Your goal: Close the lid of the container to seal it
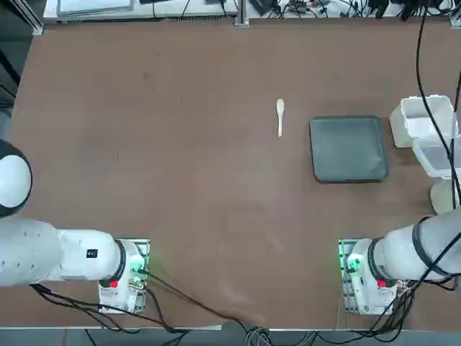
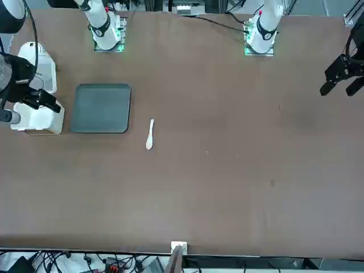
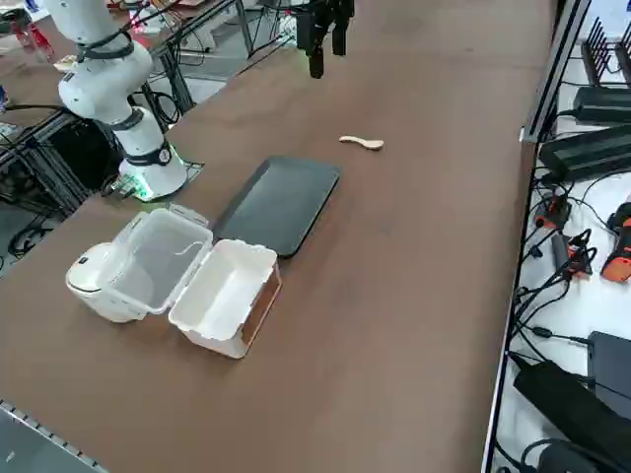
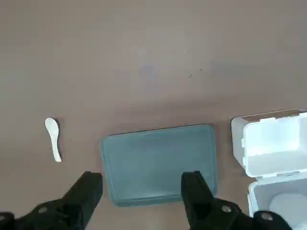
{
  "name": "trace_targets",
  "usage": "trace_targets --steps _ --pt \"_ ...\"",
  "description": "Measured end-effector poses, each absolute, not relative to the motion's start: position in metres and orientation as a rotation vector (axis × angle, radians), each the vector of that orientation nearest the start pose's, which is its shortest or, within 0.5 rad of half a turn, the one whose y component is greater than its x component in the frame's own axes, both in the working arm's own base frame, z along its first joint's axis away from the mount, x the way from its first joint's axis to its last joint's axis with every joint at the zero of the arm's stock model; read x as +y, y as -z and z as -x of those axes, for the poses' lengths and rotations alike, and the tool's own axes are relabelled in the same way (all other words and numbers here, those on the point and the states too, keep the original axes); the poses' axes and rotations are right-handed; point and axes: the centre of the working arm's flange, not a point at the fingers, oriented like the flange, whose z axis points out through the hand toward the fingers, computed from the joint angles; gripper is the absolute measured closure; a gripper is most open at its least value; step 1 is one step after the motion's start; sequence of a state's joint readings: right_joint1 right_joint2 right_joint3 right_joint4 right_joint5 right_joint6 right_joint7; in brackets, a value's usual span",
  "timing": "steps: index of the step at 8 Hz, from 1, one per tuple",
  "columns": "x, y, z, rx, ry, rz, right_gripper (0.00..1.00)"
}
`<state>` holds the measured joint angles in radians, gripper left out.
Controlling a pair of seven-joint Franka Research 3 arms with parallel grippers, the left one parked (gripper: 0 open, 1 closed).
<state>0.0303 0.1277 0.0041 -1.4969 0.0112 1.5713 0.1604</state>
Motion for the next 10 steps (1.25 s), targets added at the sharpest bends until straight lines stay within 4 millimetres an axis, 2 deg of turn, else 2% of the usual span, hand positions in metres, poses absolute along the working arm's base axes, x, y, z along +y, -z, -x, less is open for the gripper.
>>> trace_targets --steps 5,7,10 --pt "0.024 -0.581 -0.592 0.191 -0.109 3.129 0.0" --pt "0.043 -0.547 -0.588 0.146 -0.255 3.135 0.0" --pt "0.065 -0.472 -0.568 0.154 -0.457 3.265 0.0"
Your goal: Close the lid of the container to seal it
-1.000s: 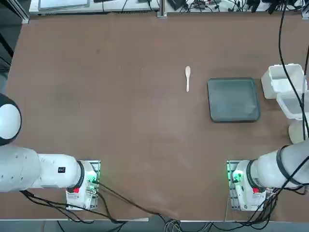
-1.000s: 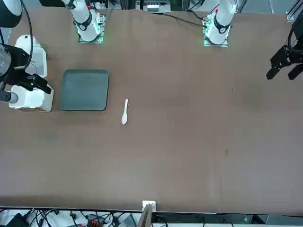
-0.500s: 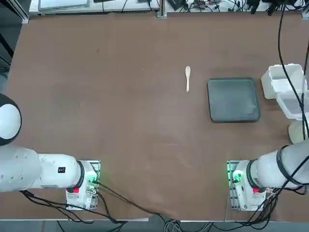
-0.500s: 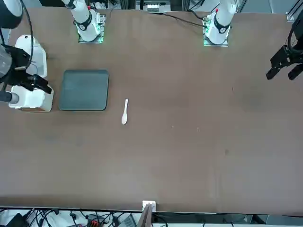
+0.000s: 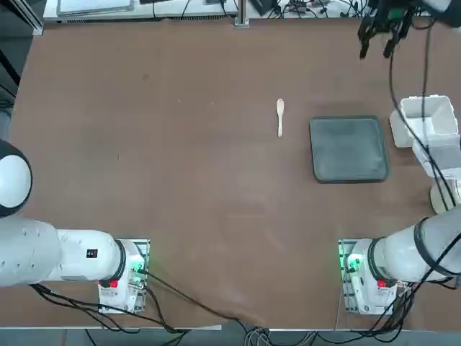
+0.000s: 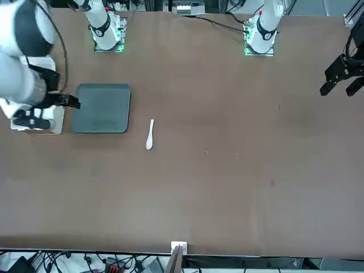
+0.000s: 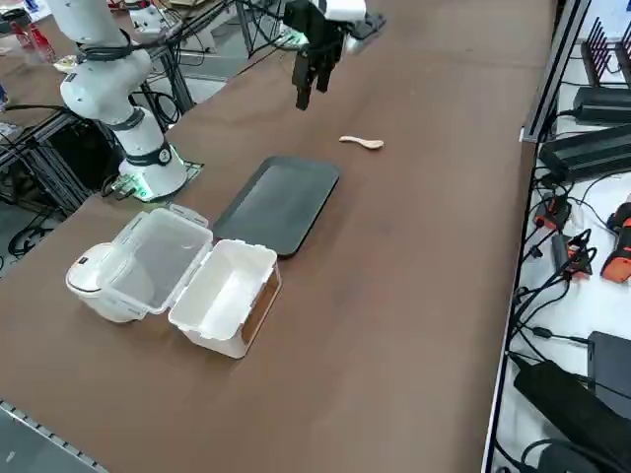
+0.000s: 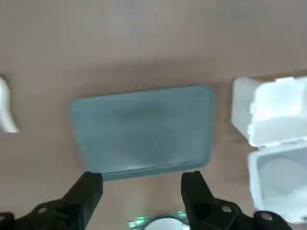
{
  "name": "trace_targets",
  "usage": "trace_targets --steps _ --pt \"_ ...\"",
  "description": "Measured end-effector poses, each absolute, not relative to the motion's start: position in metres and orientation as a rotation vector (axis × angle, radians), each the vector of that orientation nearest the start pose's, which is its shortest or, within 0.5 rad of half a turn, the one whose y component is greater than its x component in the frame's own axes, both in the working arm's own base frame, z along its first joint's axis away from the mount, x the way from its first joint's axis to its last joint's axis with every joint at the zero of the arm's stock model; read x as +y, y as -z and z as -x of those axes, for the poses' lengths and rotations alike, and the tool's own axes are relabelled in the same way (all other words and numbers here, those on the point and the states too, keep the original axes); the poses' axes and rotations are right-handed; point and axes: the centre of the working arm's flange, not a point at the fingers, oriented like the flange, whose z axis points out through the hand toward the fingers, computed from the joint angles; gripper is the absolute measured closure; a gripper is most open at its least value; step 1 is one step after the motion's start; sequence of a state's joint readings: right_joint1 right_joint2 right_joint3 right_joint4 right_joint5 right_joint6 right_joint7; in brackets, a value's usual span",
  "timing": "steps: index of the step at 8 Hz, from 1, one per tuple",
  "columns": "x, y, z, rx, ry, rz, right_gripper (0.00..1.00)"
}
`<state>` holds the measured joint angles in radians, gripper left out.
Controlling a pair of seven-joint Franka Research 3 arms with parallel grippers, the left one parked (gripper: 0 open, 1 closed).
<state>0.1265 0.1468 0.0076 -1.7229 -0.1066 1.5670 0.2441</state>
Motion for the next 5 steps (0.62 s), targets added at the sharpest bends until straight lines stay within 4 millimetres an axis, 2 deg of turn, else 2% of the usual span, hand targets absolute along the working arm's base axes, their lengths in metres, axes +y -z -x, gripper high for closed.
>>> trace_targets --steps 2,4,5 --pt "0.079 -0.408 -0.54 0.198 -0.584 3.343 0.0" --pt "0.071 -0.343 -0.507 0.26 -0.734 3.37 0.0" --pt "0.065 -0.325 -0.493 0.329 -0.799 3.378 0.04"
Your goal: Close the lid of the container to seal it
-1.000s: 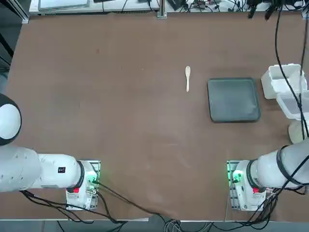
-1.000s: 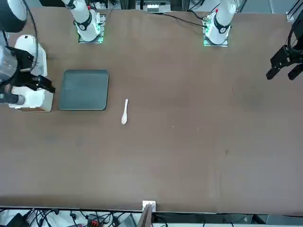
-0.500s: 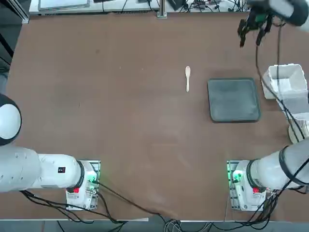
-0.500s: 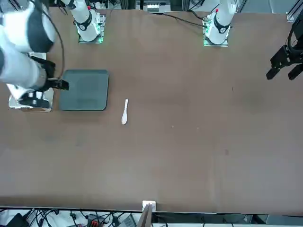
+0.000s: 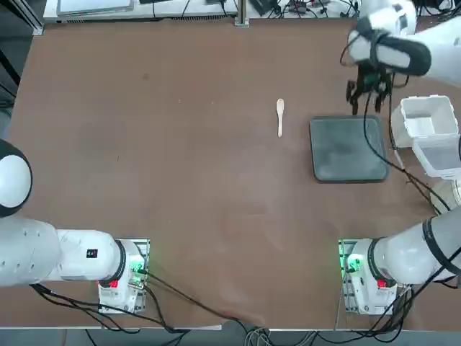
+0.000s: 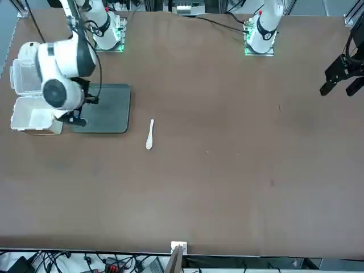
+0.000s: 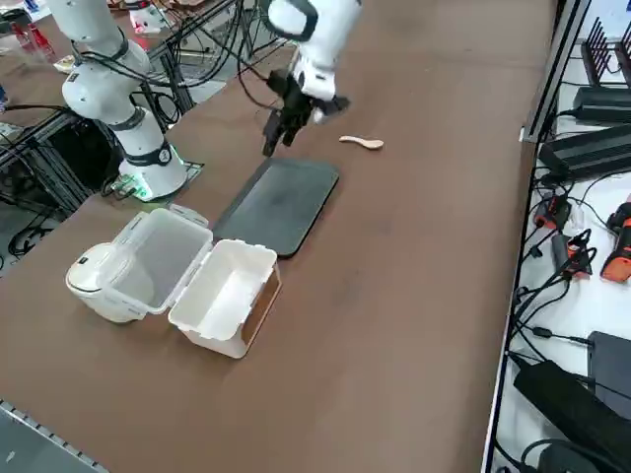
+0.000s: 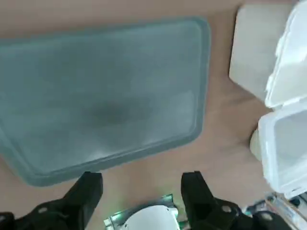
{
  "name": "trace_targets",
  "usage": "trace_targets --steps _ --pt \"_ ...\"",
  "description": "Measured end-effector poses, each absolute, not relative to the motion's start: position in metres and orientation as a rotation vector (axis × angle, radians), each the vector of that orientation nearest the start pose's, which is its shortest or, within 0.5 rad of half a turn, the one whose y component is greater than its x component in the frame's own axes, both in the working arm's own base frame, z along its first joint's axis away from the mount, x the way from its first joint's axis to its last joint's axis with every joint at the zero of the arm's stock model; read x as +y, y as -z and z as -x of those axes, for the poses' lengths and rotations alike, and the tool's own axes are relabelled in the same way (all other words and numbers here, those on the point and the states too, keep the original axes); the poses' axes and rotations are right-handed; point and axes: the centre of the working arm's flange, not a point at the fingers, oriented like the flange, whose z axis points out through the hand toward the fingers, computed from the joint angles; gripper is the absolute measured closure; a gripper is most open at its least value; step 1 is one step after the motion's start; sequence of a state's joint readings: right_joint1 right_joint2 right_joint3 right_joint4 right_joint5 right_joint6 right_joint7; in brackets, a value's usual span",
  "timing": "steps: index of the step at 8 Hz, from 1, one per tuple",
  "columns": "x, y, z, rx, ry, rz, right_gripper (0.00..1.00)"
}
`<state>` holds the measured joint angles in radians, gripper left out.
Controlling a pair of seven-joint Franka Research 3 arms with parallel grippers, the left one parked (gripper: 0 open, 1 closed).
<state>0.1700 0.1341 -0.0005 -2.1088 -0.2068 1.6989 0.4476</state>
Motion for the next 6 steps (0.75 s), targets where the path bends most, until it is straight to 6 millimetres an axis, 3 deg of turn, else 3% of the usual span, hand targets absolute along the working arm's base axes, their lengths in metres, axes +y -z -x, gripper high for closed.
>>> trace_targets --steps 1,2,4,6 --pt "0.059 -0.312 -0.482 0.431 -0.838 3.408 0.05" --pt "0.052 -0.3 -0.469 0.526 -0.862 3.464 0.15" --pt "0.033 -0.273 -0.447 0.735 -0.872 3.524 0.56" --pt "-0.009 -0.249 -0.429 0.966 -0.907 3.462 0.94"
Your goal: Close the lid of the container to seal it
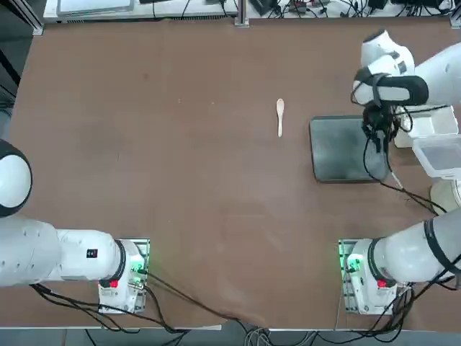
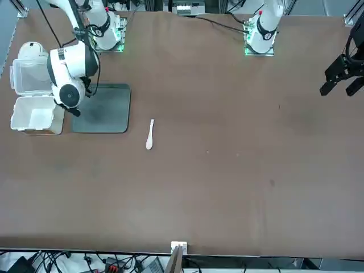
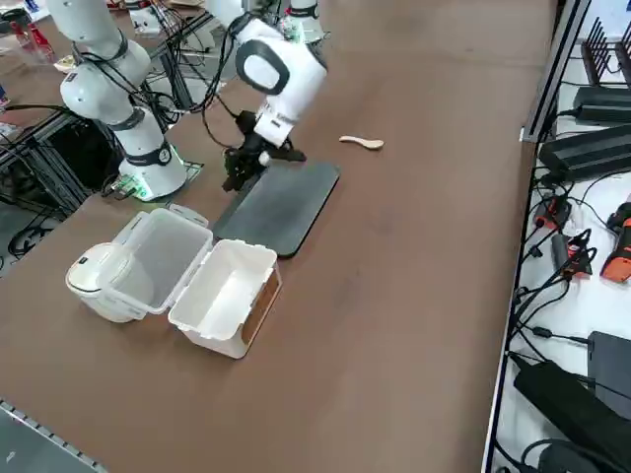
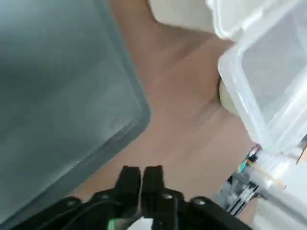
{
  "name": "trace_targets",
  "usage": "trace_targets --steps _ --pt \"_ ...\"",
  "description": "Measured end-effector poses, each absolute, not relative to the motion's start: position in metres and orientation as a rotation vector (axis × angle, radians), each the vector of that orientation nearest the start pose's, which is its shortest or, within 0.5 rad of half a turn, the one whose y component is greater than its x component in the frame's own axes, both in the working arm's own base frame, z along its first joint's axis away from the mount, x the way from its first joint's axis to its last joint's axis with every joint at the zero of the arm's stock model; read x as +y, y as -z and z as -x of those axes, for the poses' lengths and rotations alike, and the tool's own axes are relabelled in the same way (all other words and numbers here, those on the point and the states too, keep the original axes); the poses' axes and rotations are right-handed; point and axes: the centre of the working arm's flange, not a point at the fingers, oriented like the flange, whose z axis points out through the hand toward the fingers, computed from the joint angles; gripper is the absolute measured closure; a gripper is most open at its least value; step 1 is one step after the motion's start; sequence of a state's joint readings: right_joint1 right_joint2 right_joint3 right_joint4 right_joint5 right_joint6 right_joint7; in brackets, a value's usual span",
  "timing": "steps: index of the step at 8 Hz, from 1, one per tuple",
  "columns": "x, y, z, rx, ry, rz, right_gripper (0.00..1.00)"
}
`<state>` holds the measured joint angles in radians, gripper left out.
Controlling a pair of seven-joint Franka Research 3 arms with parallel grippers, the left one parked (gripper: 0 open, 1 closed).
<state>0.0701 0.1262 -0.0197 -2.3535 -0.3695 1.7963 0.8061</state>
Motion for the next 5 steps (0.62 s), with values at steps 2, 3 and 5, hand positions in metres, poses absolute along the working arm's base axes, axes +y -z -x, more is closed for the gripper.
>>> trace_targets --steps 2,3,5 --pt "-0.036 -0.223 -0.409 -0.79 0.67 -2.331 0.99" --pt "-0.04 -0.205 -0.396 -0.79 0.634 -2.285 0.99" --pt "-0.037 -0.167 -0.36 -0.756 0.505 -2.139 0.99"
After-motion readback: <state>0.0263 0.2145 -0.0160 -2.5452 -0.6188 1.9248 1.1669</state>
